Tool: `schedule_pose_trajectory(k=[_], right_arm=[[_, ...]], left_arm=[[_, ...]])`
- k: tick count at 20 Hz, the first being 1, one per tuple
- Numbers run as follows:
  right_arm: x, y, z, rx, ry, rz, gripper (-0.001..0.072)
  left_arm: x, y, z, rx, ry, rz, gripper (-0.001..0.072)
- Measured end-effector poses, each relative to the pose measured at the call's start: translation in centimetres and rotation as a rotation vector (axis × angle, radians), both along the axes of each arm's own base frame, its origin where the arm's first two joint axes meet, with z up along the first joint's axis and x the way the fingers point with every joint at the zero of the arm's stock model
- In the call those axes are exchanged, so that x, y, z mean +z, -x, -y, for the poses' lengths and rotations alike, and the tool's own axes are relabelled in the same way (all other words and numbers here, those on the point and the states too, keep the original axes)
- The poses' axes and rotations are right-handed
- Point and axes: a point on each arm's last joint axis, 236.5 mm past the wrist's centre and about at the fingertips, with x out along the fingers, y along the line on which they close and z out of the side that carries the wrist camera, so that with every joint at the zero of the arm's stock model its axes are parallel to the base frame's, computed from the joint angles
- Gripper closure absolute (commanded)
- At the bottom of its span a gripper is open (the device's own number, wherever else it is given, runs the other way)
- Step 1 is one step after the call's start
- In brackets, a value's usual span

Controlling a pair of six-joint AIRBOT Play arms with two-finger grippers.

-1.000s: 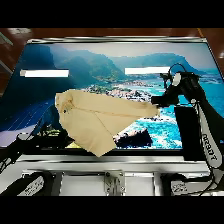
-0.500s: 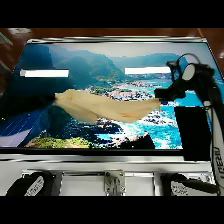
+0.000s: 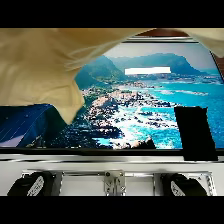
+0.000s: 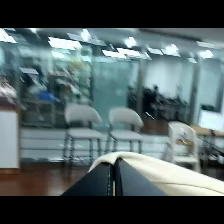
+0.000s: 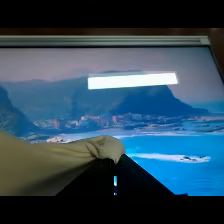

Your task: Fold the shirts.

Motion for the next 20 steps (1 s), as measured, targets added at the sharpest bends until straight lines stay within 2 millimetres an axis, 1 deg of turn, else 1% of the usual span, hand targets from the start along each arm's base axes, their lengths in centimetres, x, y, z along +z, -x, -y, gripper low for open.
schedule_pose_trajectory(k=[1, 3, 4, 6, 7, 10, 12, 14, 15, 17, 19, 20], right_arm=[[0.0, 1.5, 0.2, -0.01, -0.008, -0.018, 0.0655], [-1.4, 3.7, 0.1, -0.011, -0.026, -0.101, 0.0655], [-2.2, 4.7, -0.1, -0.001, -0.029, -0.146, 0.0654], [-3.6, 6.3, -0.3, 0.008, -0.027, -0.227, 0.0654], [-4.2, 6.9, -0.3, 0.012, -0.03, -0.259, 0.0655], [-5.3, 8.5, -0.8, 0.03, -0.038, -0.327, 0.0655], [-5.9, 8.8, -1.5, 0.059, -0.051, -0.358, 0.0655], [-7.6, 8.9, -2.4, 0.084, -0.072, -0.418, 0.0654], [-8.9, 8.7, -2.8, 0.099, -0.079, -0.462, 0.0654], [-13.0, 8.4, -3.7, 0.122, -0.098, -0.59, 0.0655], [-18.3, 8.6, -3.8, 0.119, -0.103, -0.757, 0.0655], [-21.4, 9.1, -3.7, 0.113, -0.097, -0.855, 0.0655]], left_arm=[[-1.2, 0.1, -0.5, 0.026, -0.001, -0.056, 0.0673], [-5.0, -0.6, -1.0, 0.05, 0.001, -0.207, 0.0674], [-7.0, -1.0, -1.1, 0.053, -0.003, -0.281, 0.0673], [-9.8, -1.7, -0.8, 0.037, -0.014, -0.382, 0.0673], [-10.7, -1.8, -0.6, 0.027, -0.023, -0.412, 0.0673], [-11.9, -1.7, 0.2, -0.005, -0.04, -0.454, 0.0672], [-13.0, -2.0, 0.2, -0.01, -0.045, -0.495, 0.0673], [-14.0, -2.3, 0.4, -0.022, -0.047, -0.527, 0.0672], [-14.6, -2.6, 0.5, -0.029, -0.044, -0.546, 0.0672], [-16.7, -3.8, 0.3, -0.033, -0.045, -0.611, 0.0672], [-19.3, -5.2, 0.1, -0.039, -0.039, -0.683, 0.0672], [-20.9, -5.9, -0.1, -0.043, -0.034, -0.727, 0.0672]])
